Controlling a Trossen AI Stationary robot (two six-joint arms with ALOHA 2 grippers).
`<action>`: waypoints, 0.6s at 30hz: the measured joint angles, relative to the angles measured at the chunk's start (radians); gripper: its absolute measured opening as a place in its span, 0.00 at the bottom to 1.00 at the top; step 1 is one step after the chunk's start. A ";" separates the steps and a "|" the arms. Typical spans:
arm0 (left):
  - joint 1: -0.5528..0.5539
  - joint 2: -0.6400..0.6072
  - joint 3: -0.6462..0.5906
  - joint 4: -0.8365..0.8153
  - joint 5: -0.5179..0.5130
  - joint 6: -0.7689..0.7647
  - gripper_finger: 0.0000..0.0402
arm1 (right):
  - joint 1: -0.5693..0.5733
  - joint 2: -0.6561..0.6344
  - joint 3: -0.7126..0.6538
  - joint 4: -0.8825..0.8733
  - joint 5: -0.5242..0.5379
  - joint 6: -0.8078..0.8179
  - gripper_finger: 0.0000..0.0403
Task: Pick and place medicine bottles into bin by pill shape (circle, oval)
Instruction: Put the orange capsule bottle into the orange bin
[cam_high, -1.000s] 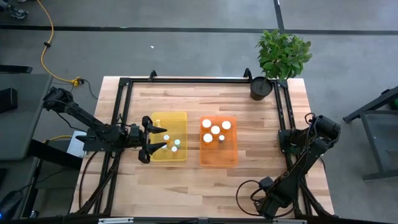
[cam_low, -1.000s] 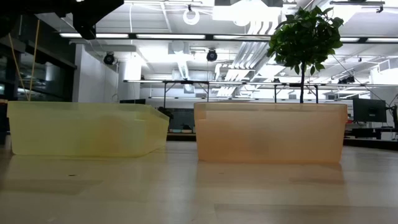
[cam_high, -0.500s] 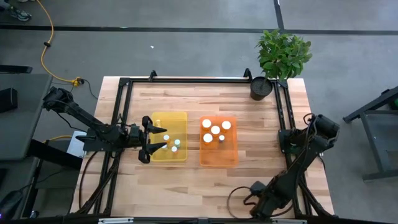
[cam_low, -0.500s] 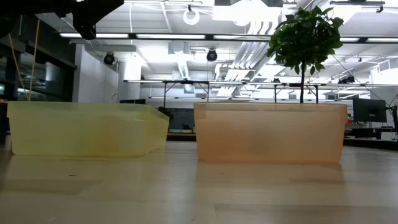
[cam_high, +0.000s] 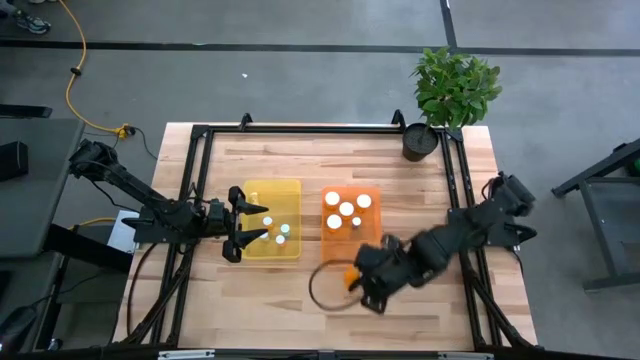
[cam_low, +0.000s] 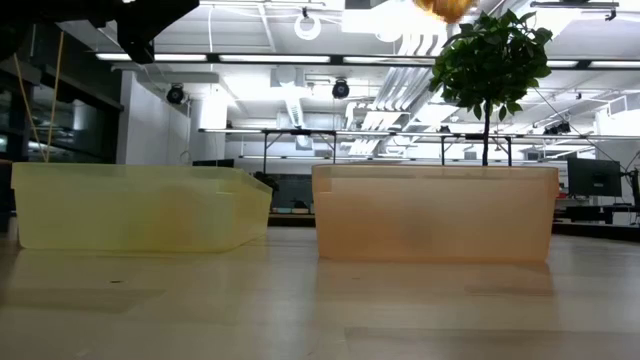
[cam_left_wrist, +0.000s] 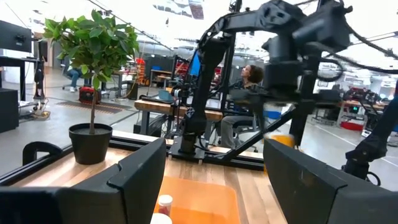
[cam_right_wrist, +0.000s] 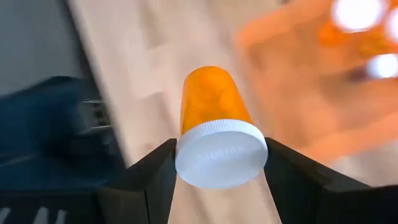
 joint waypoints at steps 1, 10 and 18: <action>0.000 0.000 0.000 0.000 0.000 0.000 0.64 | -0.026 0.000 0.006 -0.034 0.003 -0.017 0.50; 0.000 0.000 0.000 0.003 0.000 -0.002 0.64 | -0.230 0.098 0.006 -0.216 -0.077 -0.190 0.50; 0.000 0.000 0.000 -0.007 -0.004 -0.027 0.64 | -0.312 0.247 0.006 -0.289 -0.096 -0.346 0.50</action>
